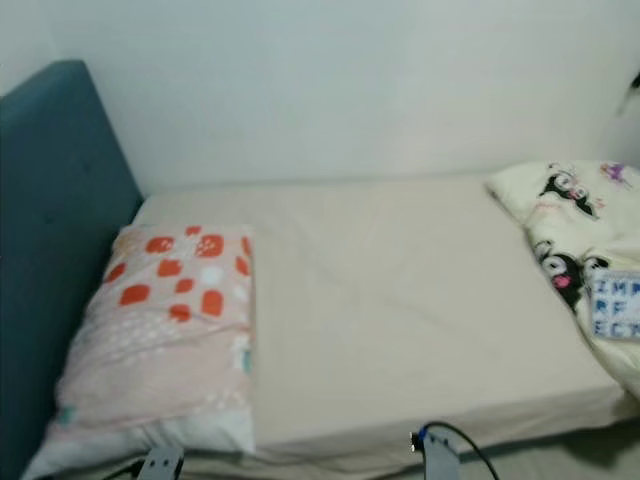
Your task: Clean up the room
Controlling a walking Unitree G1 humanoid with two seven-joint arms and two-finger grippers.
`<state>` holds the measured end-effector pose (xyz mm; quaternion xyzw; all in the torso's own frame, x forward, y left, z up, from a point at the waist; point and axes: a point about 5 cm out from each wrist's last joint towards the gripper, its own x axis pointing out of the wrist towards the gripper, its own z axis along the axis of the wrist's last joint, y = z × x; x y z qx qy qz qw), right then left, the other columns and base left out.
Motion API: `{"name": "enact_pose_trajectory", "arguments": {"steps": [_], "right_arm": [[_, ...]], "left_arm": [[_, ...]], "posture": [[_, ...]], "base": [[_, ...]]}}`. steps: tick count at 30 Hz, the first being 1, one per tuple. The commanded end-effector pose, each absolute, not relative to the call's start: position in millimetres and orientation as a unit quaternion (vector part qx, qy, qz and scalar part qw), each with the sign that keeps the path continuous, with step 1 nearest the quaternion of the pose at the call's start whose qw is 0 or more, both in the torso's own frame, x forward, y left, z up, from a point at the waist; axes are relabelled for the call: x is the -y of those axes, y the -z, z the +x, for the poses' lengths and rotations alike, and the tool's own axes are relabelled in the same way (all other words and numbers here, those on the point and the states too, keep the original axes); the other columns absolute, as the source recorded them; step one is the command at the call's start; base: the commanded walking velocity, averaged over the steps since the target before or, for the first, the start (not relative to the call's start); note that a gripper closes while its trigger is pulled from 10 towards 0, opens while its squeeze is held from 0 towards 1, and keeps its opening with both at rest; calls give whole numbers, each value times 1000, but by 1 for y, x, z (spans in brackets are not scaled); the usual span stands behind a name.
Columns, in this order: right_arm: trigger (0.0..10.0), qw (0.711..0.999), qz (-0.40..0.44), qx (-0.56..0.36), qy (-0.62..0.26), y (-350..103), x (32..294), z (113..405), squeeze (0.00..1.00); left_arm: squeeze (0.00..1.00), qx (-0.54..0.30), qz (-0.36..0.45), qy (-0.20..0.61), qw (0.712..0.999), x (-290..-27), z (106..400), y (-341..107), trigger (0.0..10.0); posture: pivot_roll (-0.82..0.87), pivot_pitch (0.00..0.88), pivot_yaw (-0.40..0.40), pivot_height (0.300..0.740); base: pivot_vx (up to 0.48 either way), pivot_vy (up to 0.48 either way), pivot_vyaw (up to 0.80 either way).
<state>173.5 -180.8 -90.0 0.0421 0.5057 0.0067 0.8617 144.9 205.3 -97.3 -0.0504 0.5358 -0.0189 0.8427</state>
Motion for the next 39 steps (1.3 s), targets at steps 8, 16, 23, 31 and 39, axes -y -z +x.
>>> {"name": "enact_pose_trajectory", "arguments": {"steps": [8,16,23,31,39], "right_arm": [[10000,871,66,-487,1,87,186,177,0],[10000,876,76,-476,16,84,189,184,0],[10000,880,85,-465,38,81,194,189,0],[10000,883,87,-459,39,79,194,192,0],[10000,887,86,-452,24,77,191,196,0]], "left_arm": [[0,-543,-46,27,838,-203,142,99,10000],[0,-543,-47,28,838,-203,142,99,10000],[0,-543,-46,31,838,-202,142,99,10000],[0,-543,-45,33,838,-202,142,99,10000],[0,-543,-45,35,838,-202,142,99,10000]], "posture": [[-73,50,-39,740],[-73,49,-40,740],[-77,48,-39,740],[-78,48,-39,740],[-81,48,-39,740]], "base": [[0,-480,178],[0,-480,473],[0,-480,0],[0,-480,0],[0,-480,576]]}}
